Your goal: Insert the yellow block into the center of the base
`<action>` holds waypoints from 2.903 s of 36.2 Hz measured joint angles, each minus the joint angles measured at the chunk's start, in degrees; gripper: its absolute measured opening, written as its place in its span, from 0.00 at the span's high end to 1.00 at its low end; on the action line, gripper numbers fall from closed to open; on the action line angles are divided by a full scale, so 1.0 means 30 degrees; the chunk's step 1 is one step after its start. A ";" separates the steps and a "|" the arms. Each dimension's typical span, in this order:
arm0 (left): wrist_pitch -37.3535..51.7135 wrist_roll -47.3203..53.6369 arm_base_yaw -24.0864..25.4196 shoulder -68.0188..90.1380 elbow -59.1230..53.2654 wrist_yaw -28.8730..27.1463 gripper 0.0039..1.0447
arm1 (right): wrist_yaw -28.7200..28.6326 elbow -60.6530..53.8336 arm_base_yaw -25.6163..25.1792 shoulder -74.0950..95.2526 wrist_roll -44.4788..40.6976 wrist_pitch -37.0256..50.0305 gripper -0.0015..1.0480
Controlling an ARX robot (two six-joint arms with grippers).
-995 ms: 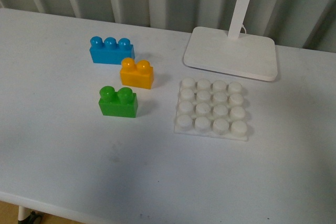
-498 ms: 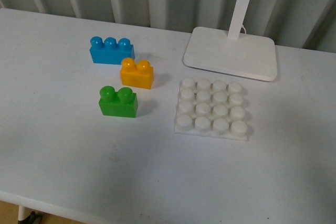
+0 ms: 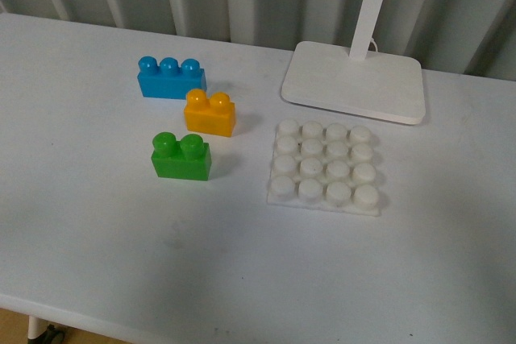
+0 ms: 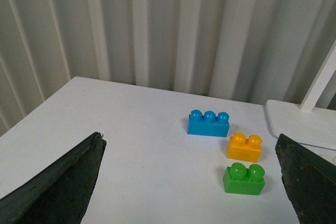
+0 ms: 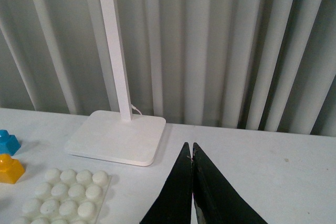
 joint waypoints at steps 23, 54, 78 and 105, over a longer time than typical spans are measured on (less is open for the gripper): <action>0.0000 0.0000 0.0000 -0.0007 0.0000 0.0000 0.06 | -0.0007 0.0015 0.0000 -0.6404 -0.0007 -0.6411 0.99; 0.6696 -0.5384 -0.8073 2.5806 0.9238 -0.0678 0.06 | -0.0007 0.0015 0.0015 -0.6419 -0.0029 -0.6492 0.09; 0.6280 -0.4481 -1.0775 3.6173 1.6495 -0.2135 0.06 | -0.0007 0.0015 0.0015 -0.6419 -0.0029 -0.6492 0.09; 0.4029 -0.0270 -0.9085 4.0027 2.1281 -0.3657 0.06 | -0.0007 0.0015 0.0015 -0.6419 -0.0029 -0.6492 0.09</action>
